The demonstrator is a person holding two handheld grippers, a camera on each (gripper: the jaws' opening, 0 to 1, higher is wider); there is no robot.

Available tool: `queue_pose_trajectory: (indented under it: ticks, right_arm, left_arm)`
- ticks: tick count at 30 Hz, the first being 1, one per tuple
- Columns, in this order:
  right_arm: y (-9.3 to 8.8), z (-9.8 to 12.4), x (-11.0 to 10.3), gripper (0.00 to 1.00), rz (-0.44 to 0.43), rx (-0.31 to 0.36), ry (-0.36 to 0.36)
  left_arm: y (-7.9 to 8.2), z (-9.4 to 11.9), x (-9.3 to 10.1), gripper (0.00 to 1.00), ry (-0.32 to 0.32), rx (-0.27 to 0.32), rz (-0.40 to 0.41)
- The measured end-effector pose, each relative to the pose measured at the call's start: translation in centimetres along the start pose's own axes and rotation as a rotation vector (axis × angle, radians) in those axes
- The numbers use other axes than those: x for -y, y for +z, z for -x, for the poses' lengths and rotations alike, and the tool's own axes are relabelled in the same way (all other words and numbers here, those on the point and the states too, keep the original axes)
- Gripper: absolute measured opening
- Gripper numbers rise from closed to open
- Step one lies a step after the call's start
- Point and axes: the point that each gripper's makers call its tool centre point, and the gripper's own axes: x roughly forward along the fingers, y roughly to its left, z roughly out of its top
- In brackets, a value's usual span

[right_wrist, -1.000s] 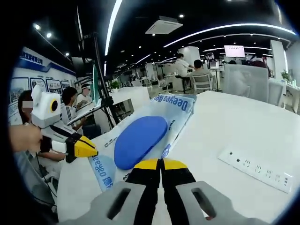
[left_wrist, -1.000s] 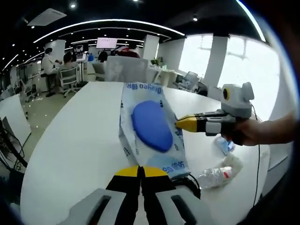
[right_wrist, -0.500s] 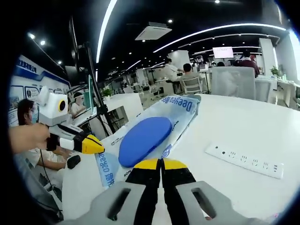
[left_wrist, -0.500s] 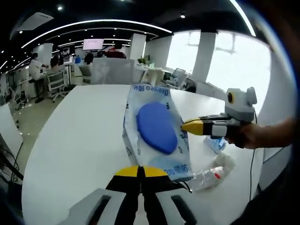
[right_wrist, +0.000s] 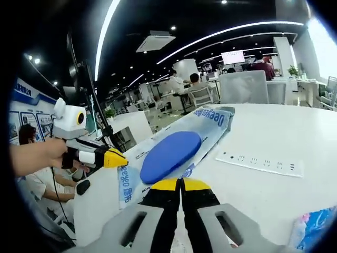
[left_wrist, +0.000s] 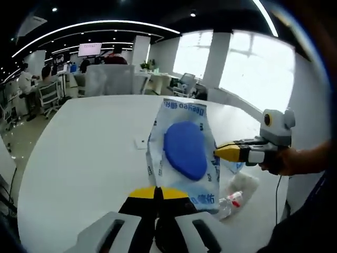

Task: Arrange the tabletop items into an orderly group along one side of the table until the central work area is clear of visible clutter.

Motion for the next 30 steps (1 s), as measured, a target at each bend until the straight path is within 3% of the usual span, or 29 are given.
queue_pose_trajectory:
  ticks: [17, 30]
  right_arm:
    - [-2.3, 3.8, 1.4, 0.0, -0.07, 0.012, -0.049]
    - [-4.3, 5.0, 2.2, 0.0, -0.106, -0.009, -0.08]
  left_arm:
    - [1.9, -4.0, 2.9, 0.0, -0.074, -0.035, -0.065]
    - [2.5, -7.0, 5.0, 0.0, -0.126, -0.084, -0.113]
